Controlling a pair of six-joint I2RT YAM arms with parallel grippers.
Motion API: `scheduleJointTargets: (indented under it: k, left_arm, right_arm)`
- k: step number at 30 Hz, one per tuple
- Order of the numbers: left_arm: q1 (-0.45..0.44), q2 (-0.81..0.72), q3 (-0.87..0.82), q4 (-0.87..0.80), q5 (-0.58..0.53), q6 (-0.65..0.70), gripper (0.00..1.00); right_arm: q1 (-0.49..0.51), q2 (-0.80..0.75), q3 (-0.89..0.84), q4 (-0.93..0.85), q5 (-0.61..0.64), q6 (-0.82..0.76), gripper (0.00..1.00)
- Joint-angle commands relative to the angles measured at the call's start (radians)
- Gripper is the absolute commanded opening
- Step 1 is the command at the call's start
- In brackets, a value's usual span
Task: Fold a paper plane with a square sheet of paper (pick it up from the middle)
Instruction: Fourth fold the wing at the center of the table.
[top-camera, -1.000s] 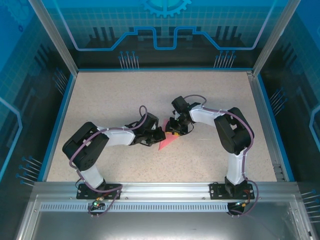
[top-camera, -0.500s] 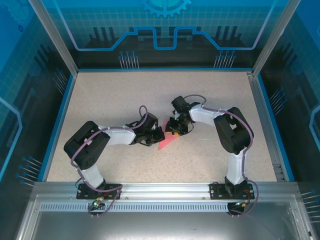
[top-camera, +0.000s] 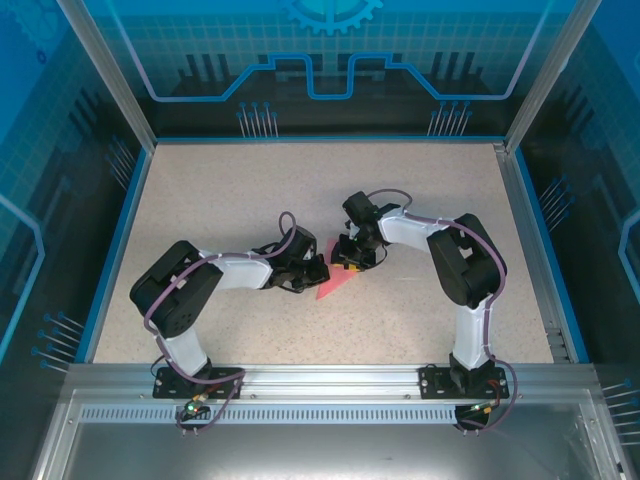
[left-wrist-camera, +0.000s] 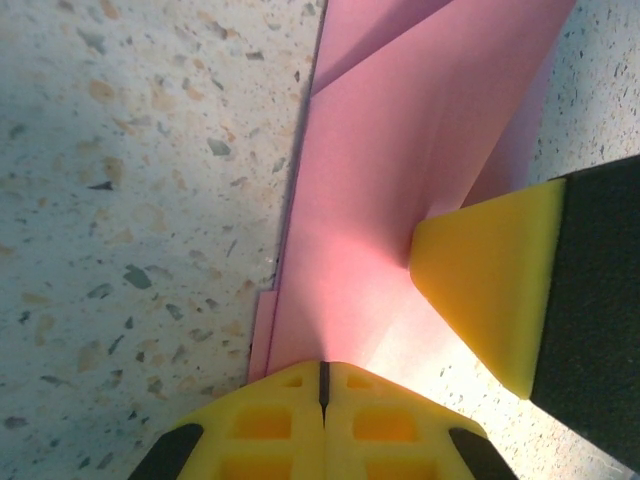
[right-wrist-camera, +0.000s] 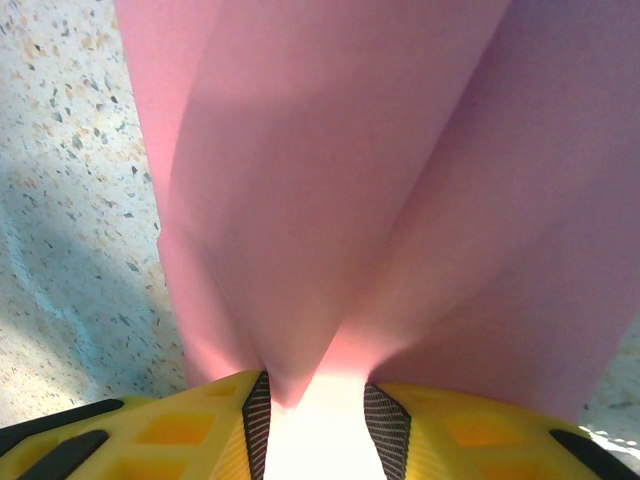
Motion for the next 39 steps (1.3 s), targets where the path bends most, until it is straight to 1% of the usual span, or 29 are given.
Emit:
scheduleJointTargets:
  k: [1, 5, 7, 14, 15, 20, 25, 29, 33, 39]
  left_arm:
    - [0.011, 0.025, 0.006, -0.053, -0.02, -0.006, 0.05]
    - [0.01, 0.027, 0.0, -0.059, -0.022, -0.008, 0.04]
    - [0.01, 0.031, 0.0, -0.069, -0.017, -0.006, 0.03]
    - [0.009, 0.04, -0.03, -0.091, -0.009, 0.009, 0.01]
    - [0.01, 0.041, -0.035, -0.094, -0.007, 0.012, 0.0]
    - [0.01, 0.048, -0.04, -0.102, -0.004, 0.026, 0.0]
    - [0.01, 0.053, -0.034, -0.111, -0.002, 0.032, 0.0]
    - [0.01, 0.054, -0.031, -0.115, -0.004, 0.031, 0.0]
    - [0.009, 0.054, -0.031, -0.119, -0.005, 0.03, 0.0]
    - [0.01, 0.059, -0.023, -0.134, -0.008, 0.029, 0.0]
  right_arm:
    - [0.0, 0.134, -0.064, -0.058, 0.131, -0.001, 0.37]
    - [-0.001, 0.127, -0.066, -0.044, 0.114, -0.003, 0.36]
    - [-0.005, 0.096, -0.067, -0.028, 0.093, -0.009, 0.37]
    - [-0.01, -0.124, -0.066, 0.09, 0.044, -0.045, 0.37]
    - [-0.011, -0.15, -0.072, 0.112, 0.035, -0.054, 0.36]
    - [0.005, -0.218, -0.137, 0.21, -0.01, -0.082, 0.26]
    - [0.031, -0.19, -0.169, 0.261, -0.07, -0.111, 0.16]
    - [0.036, -0.147, -0.165, 0.283, -0.106, -0.12, 0.11]
    - [0.037, -0.102, -0.162, 0.296, -0.114, -0.125, 0.09]
    - [0.03, -0.049, -0.173, 0.317, -0.12, -0.138, 0.08]
